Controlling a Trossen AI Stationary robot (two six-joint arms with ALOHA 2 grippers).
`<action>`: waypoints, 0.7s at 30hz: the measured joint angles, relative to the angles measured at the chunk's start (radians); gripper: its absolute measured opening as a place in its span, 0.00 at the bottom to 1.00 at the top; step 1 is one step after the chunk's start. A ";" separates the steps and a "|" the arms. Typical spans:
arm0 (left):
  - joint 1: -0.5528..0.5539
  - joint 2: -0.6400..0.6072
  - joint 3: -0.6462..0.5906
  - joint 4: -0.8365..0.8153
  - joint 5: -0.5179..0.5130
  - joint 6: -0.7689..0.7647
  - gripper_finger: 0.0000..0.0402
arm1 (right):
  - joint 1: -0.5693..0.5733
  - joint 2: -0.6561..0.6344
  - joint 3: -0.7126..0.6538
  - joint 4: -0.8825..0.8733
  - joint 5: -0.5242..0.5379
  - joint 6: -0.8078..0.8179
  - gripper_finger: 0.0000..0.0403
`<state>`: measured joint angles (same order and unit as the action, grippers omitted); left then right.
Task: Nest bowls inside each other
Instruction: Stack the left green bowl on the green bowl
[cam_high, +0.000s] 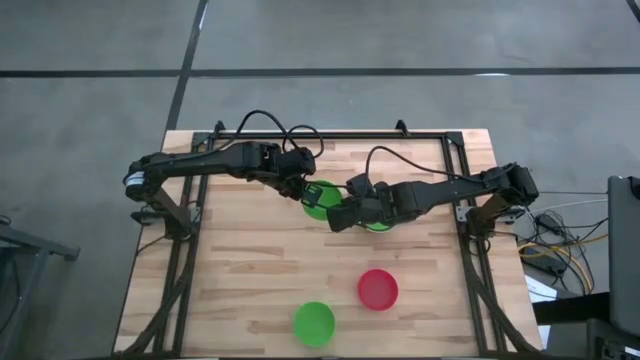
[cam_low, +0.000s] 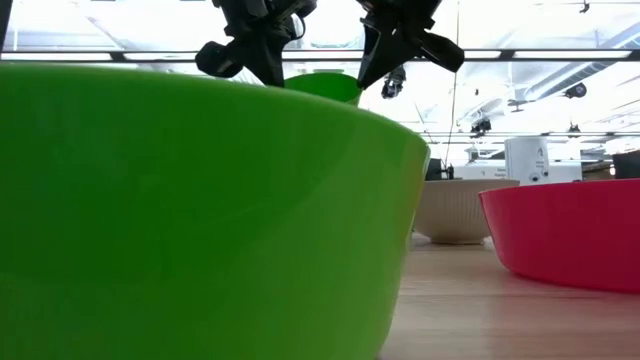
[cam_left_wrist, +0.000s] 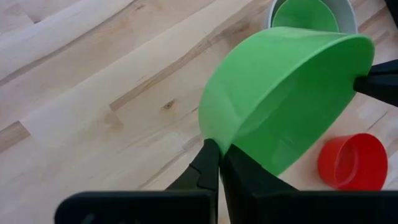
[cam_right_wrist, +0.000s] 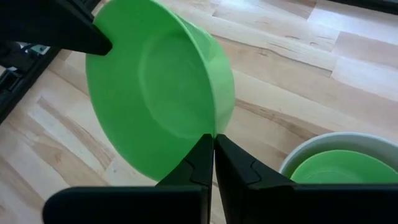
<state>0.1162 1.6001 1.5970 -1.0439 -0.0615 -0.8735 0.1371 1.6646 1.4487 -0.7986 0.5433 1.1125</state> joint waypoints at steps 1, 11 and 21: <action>0.000 0.000 0.000 0.000 0.002 -0.001 0.01 | 0.000 0.000 0.000 0.000 -0.001 -0.008 0.02; 0.000 0.000 0.000 -0.001 0.011 -0.003 0.01 | 0.000 0.000 -0.001 0.000 -0.017 -0.054 0.02; 0.000 0.000 0.000 -0.001 0.011 -0.003 0.01 | -0.003 0.001 -0.001 0.001 -0.017 -0.019 0.02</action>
<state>0.1158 1.6002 1.5971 -1.0451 -0.0502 -0.8764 0.1345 1.6653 1.4479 -0.7979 0.5259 1.0938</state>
